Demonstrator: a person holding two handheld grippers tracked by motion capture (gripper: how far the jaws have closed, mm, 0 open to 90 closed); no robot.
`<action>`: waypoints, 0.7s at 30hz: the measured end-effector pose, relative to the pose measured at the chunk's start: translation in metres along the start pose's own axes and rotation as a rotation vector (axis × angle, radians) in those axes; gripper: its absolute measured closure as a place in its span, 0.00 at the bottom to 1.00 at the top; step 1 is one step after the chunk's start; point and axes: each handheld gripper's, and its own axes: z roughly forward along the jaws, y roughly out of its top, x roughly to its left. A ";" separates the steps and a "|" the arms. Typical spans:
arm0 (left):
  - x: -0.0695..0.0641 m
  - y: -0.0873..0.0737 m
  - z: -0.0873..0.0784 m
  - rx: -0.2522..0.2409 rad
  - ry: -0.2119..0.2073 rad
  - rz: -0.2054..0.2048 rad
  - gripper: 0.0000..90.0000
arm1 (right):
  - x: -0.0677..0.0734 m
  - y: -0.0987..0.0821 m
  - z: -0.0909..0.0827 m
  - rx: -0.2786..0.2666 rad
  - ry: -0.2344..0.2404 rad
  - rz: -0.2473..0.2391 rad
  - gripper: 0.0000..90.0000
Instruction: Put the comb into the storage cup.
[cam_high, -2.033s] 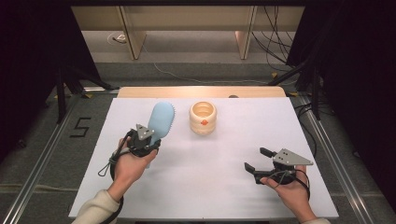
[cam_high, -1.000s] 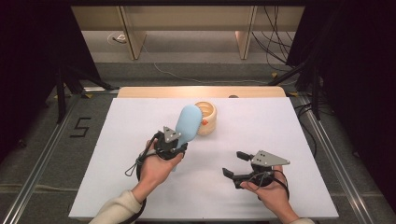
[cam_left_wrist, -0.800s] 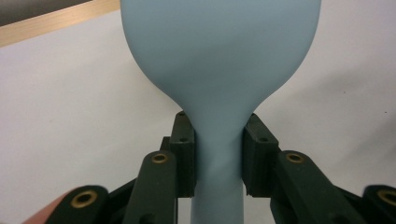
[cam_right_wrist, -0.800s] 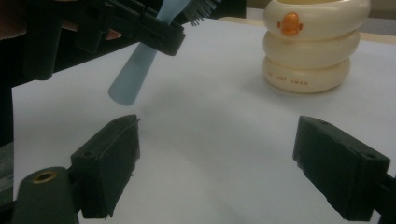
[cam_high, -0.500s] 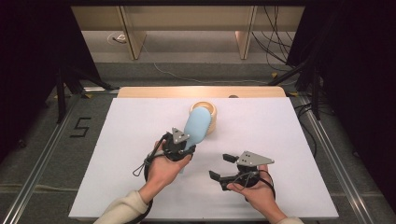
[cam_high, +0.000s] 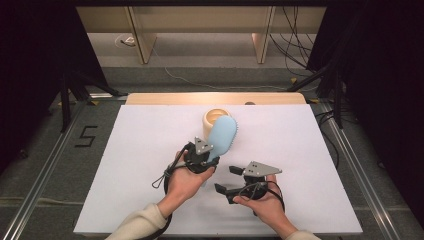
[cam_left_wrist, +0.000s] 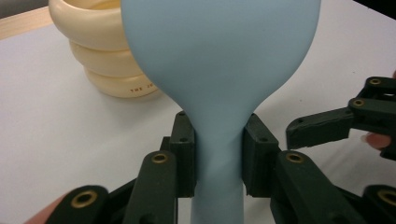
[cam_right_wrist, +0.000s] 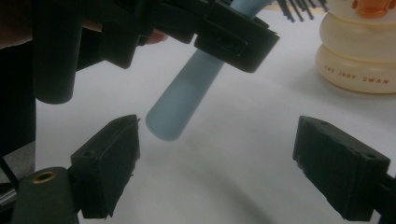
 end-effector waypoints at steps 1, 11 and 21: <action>-0.001 0.000 0.001 -0.003 -0.002 -0.002 0.77 | 0.000 0.000 0.001 0.001 0.001 0.001 0.17; -0.009 0.002 0.004 0.003 -0.024 0.002 0.77 | 0.003 -0.001 0.016 0.020 0.011 0.015 0.18; -0.012 0.002 0.005 0.000 -0.039 -0.007 0.77 | 0.004 0.000 0.026 0.027 0.003 0.027 0.20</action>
